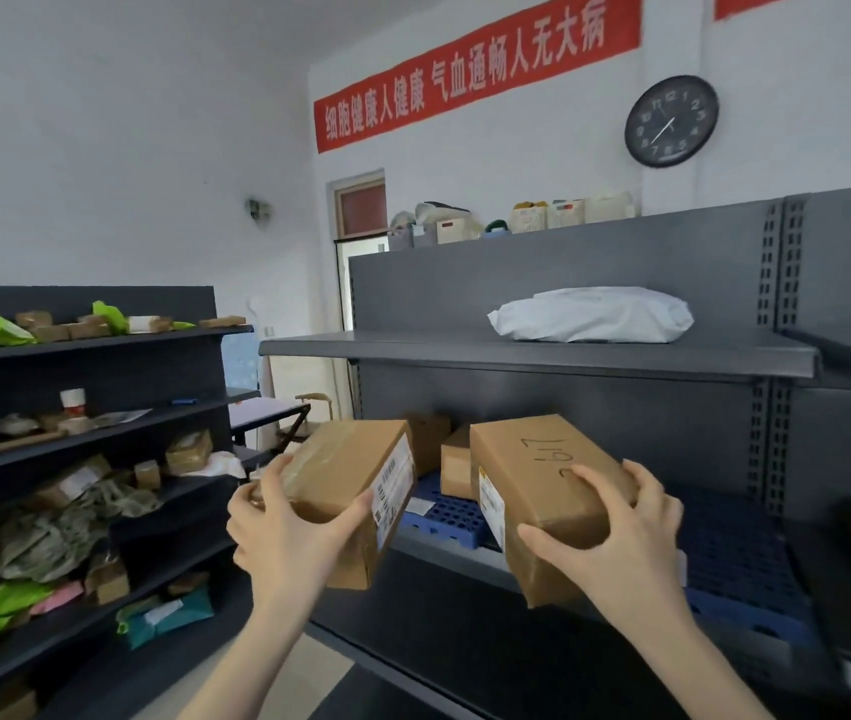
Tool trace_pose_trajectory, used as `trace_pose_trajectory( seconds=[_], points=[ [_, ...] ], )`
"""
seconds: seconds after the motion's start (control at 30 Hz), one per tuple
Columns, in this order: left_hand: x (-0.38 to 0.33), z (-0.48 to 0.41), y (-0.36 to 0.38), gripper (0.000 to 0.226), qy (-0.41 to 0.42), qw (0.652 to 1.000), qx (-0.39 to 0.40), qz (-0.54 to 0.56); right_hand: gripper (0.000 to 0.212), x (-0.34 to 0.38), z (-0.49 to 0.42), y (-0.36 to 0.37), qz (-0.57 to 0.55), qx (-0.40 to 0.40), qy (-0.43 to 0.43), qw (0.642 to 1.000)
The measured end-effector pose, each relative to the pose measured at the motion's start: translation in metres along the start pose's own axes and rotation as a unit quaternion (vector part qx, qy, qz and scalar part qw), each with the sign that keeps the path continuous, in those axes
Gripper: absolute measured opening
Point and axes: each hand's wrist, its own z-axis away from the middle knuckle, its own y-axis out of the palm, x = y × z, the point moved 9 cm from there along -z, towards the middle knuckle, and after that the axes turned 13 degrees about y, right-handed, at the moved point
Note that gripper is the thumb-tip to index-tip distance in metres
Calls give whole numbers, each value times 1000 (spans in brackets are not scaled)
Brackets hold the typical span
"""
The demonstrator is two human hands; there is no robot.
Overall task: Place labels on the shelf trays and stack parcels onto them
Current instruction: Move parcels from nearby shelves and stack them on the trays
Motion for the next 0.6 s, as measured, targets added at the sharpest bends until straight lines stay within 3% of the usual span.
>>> trace_pose_trajectory(
  seconds=[0.3, 0.6],
  points=[
    [83, -124, 109, 99, 4, 995, 90, 46, 93, 65, -51, 115, -6, -38, 56, 998],
    [88, -188, 216, 94, 19, 988, 131, 80, 91, 93, -125, 177, 27, -91, 105, 990]
  ],
)
